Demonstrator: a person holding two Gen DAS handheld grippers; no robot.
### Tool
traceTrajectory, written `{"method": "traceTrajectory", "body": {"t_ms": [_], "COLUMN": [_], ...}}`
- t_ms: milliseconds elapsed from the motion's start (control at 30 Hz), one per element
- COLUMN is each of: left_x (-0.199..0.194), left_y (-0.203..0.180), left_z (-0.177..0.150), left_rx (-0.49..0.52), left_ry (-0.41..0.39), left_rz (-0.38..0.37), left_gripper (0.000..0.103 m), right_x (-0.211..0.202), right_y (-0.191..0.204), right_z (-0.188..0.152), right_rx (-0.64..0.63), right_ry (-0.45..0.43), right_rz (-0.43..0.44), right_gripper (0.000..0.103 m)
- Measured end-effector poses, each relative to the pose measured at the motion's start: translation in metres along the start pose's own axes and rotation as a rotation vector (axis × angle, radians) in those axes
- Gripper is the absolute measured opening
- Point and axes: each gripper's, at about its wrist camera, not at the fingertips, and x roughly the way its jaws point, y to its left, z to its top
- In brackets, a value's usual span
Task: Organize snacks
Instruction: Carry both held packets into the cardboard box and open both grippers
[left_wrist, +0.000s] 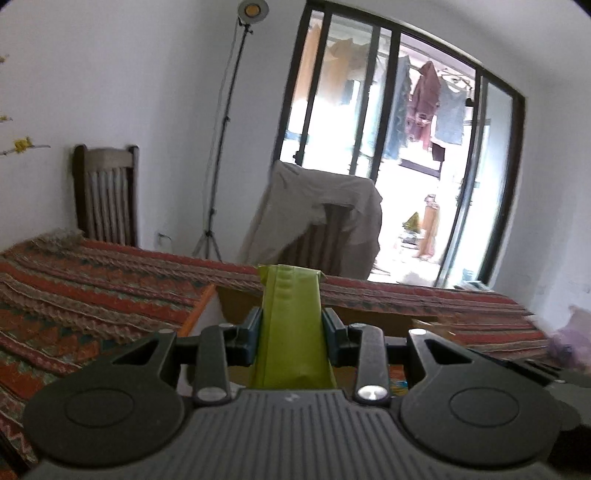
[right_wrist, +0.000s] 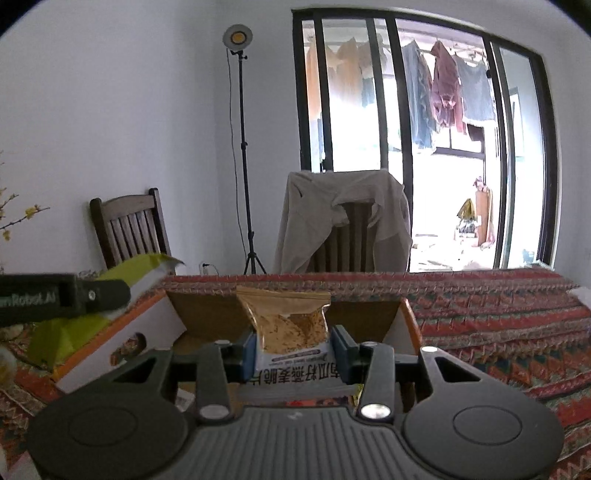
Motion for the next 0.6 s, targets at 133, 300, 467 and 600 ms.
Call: {"method": "traceTrajectory", "body": {"t_ms": [133,300,467,600], "left_x": [0.012,0.018,0.022,0.016], "left_y": [0.005,0.01,0.013,0.013], "left_z": [-0.008,-0.016,-0.021,-0.021], "left_rx": [0.009,0.021,0.012,0.007], "left_ry": [0.03,0.05,0.065,0.036], "left_rz": [0.007,-0.002,-0.006,0.002], "left_gripper": [0.035,0.035,0.036,0.048], "right_x": [0.007,0.008,0.008,0.006], "right_y": [-0.004,0.001,0.004,0.002], "right_z": [-0.008,-0.015,-0.016,-0.016], "right_rx": [0.011,-0.019,-0.034,-0.031], "right_ry": [0.023,0.027,0.034,0.029], "right_rz": [0.001,-0.015,-0.019,-0.029], "right_gripper": [0.041,0.041,0.042,0.055]}}
